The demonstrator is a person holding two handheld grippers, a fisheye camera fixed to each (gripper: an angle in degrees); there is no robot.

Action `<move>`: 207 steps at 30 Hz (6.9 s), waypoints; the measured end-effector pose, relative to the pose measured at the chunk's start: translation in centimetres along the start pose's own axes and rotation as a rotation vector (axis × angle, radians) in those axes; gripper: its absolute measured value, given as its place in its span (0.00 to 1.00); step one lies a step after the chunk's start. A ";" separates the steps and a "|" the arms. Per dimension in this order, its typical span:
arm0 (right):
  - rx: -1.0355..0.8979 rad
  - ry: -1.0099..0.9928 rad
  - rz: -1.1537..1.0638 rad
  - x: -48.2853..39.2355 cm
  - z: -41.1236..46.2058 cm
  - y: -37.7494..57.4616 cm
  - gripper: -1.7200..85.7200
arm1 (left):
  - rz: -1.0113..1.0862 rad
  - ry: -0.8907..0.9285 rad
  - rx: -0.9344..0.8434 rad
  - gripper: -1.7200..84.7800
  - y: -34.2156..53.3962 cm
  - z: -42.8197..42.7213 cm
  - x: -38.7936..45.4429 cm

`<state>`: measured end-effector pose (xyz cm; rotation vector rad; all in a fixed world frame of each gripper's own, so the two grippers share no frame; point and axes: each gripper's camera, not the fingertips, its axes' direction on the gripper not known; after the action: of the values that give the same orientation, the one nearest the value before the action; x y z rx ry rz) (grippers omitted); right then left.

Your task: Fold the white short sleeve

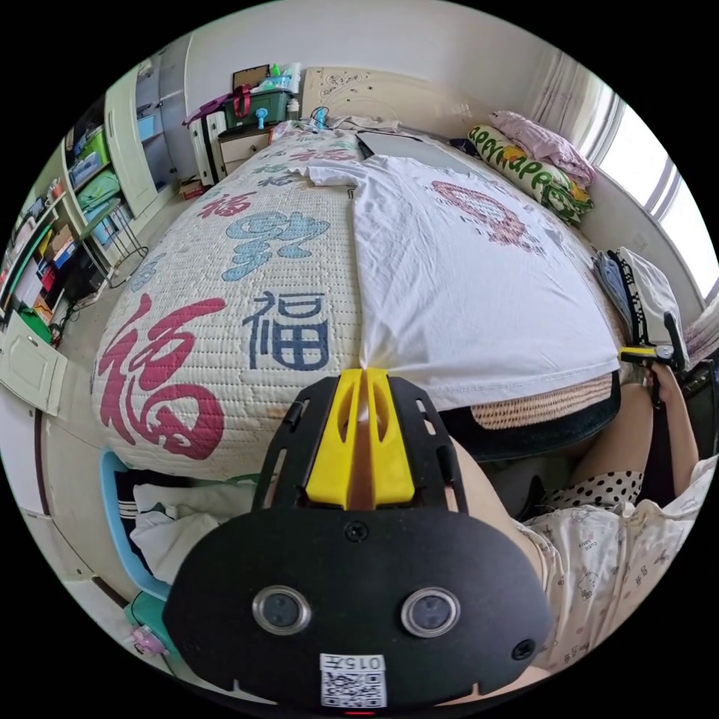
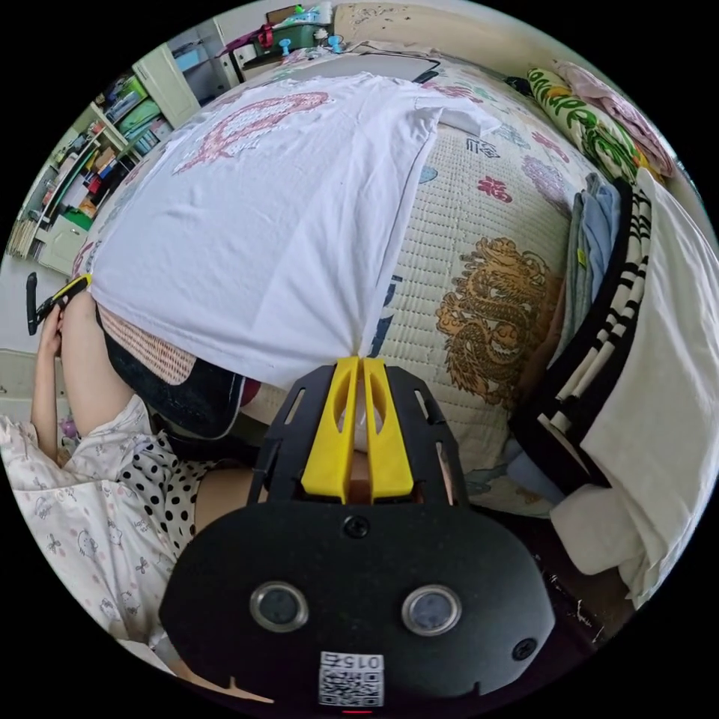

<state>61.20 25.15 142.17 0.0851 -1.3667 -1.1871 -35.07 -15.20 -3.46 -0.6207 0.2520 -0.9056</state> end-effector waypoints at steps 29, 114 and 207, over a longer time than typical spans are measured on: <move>-0.032 -0.052 -0.027 -2.9 -0.1 -0.9 0.02 | 0.013 0.003 -0.015 0.02 -2.2 -0.7 -1.8; 0.814 -0.683 0.347 -17.8 -68.8 -20.1 0.14 | 0.314 0.074 0.086 0.01 -41.9 -4.9 10.6; 0.504 -0.319 -0.600 -27.3 -8.2 -32.1 0.02 | 0.242 0.438 0.032 0.04 -63.3 44.2 36.7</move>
<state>54.91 24.15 99.67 0.7317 -1.9852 -1.3470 -34.30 -56.00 71.64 -0.3461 0.6900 -0.8009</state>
